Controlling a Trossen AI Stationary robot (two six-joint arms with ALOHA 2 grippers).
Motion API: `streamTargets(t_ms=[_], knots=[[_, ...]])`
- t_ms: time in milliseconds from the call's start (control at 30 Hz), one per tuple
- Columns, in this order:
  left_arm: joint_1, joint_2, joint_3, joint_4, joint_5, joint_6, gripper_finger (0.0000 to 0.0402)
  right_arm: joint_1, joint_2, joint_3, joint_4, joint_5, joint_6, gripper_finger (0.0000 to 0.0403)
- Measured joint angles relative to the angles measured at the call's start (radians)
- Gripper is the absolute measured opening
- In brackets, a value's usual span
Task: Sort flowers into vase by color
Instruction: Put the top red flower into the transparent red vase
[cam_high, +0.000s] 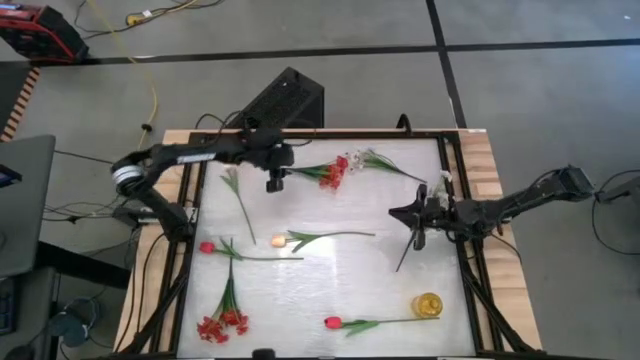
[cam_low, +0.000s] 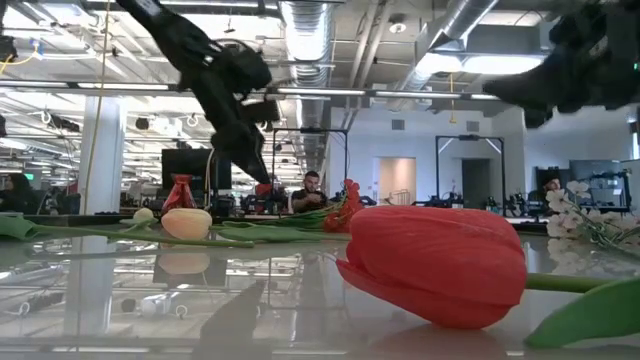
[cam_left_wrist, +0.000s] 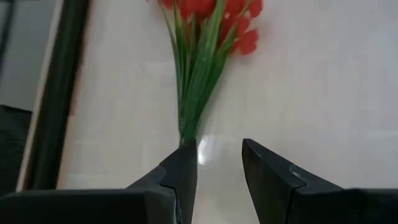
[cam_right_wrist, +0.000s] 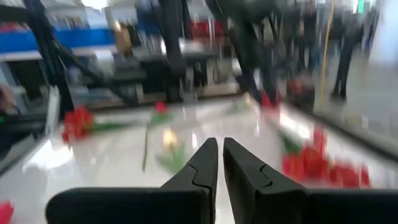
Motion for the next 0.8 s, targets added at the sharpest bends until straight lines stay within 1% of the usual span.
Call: streamTargets(t_ms=[133, 233, 367, 500, 567, 667, 733, 800], knots=[[0.036, 0.107, 0.084, -0.058, 0.030, 0.068, 0.0116, 0.033, 0.045, 0.006, 0.141, -0.001, -0.128, 0.0059], [0.059, 0.167, 0.128, -0.089, 0.032, 0.110, 0.0116, 0.047, 0.104, 0.047, 0.129, -0.001, -0.149, 0.0074], [0.082, 0.220, 0.170, -0.095, 0.051, 0.123, 0.0116, 0.053, 0.231, 0.124, 0.082, -0.003, -0.155, 0.0117], [0.094, 0.252, 0.190, -0.102, 0.075, 0.137, 0.0116, 0.029, 0.346, 0.214, 0.087, -0.030, -0.176, 0.0161], [0.095, 0.265, 0.198, -0.104, 0.071, 0.147, 0.0116, 0.015, 0.398, 0.267, 0.056, -0.080, -0.179, 0.0177], [0.100, 0.290, 0.201, -0.123, 0.050, 0.167, 0.0116, -0.002, 0.458, 0.365, -0.042, -0.172, -0.189, 0.0191], [0.104, 0.309, 0.201, -0.135, 0.039, 0.170, 0.0116, -0.008, 0.497, 0.435, -0.120, -0.199, -0.212, 0.0194], [0.107, 0.323, 0.201, -0.135, 0.036, 0.170, 0.0116, -0.006, 0.535, 0.500, -0.204, -0.204, -0.231, 0.0195]])
